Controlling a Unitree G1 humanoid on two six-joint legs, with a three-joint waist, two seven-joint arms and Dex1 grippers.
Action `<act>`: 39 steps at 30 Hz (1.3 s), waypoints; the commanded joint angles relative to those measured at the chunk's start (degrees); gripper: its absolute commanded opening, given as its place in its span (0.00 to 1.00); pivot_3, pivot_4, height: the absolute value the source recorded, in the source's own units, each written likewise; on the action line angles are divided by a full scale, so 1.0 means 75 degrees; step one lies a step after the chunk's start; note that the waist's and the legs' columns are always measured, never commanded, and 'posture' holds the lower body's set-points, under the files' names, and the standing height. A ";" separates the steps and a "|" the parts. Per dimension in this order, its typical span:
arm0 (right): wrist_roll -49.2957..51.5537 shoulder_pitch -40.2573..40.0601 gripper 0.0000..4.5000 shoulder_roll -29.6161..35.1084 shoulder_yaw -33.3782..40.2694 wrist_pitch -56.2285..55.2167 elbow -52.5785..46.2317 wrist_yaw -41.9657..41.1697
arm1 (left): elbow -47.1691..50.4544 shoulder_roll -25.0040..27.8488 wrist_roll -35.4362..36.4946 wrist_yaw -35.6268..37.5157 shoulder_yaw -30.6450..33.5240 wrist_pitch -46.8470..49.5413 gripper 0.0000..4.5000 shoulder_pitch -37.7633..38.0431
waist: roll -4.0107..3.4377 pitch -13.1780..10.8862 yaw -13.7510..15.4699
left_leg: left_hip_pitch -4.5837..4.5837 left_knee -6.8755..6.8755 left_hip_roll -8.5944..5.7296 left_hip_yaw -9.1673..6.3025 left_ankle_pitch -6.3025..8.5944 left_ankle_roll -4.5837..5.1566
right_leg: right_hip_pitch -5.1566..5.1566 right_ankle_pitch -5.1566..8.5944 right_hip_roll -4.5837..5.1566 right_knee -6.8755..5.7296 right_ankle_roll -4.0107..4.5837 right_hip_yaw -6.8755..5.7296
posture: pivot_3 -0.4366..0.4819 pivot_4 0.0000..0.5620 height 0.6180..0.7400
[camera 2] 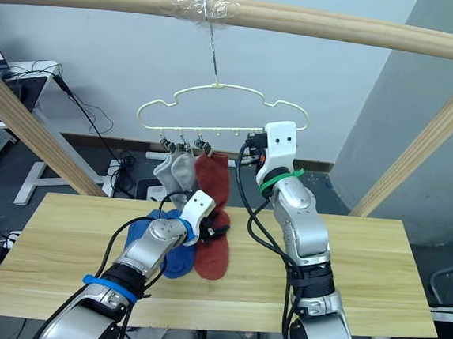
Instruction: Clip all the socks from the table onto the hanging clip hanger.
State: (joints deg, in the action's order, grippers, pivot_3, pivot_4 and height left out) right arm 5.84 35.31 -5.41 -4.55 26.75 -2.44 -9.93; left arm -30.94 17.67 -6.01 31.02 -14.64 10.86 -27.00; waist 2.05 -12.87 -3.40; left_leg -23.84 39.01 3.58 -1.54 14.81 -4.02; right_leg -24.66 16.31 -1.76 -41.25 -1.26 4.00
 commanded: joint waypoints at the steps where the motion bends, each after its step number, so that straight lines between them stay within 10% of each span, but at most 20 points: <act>1: 0.0122 0.0161 0.00 -0.0076 -0.0042 -0.0147 -0.0329 0.0013 | 0.0433 0.0142 -0.0086 0.0092 -0.0017 -0.0276 0.37 0.0346 | 0.0000 0.0000 -0.0001 | 0.0000 0.0000 0.0000 -0.0001 0.0000 0.0000 | 0.0000 0.0000 0.0000 0.0000 0.0000 -0.0001 | 0.40 0.29 0.62; 6: 0.0128 0.0174 0.00 -0.0077 -0.0048 -0.0152 -0.0324 -0.0006 | 0.1139 0.0212 0.0055 0.0212 0.0068 -0.1181 0.01 0.0829 | 0.0000 0.0000 0.0013 | -0.0002 0.0000 0.0001 0.0000 0.0000 0.0000 | -0.0002 0.0000 0.0002 0.0000 0.0001 0.0000 | 0.41 0.29 0.62; 23: 0.0468 0.0166 0.00 -0.0174 -0.0012 0.0224 -0.0611 -0.0057 | 0.1008 -0.0009 -0.0908 -0.1126 0.0125 -0.5956 0.01 0.0288 | -0.0001 0.0001 0.0012 | -0.0004 0.0000 -0.0003 0.0006 0.0000 0.0001 | -0.0003 -0.0001 0.0005 0.0002 0.0001 0.0004 | 0.40 0.28 0.62; 39: 0.0725 0.0108 0.00 -0.0182 0.0000 0.0606 -0.0759 -0.0014 | 0.0306 -0.0104 -0.1713 -0.2117 0.0028 -0.6957 0.01 -0.0370 | -0.0001 0.0001 0.0003 | -0.0010 -0.0001 -0.0003 0.0004 0.0000 0.0001 | -0.0008 -0.0001 0.0005 0.0001 0.0001 -0.0001 | 0.39 0.29 0.62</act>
State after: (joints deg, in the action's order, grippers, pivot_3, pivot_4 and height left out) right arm 10.26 35.29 -6.35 -4.08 31.90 -4.77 -9.94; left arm -29.61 17.19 -18.54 16.44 -14.34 -39.57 -28.88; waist 2.04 -12.87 -3.38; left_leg -23.92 39.00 3.56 -1.51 14.82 -4.01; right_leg -24.72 16.30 -1.73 -41.24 -1.25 3.99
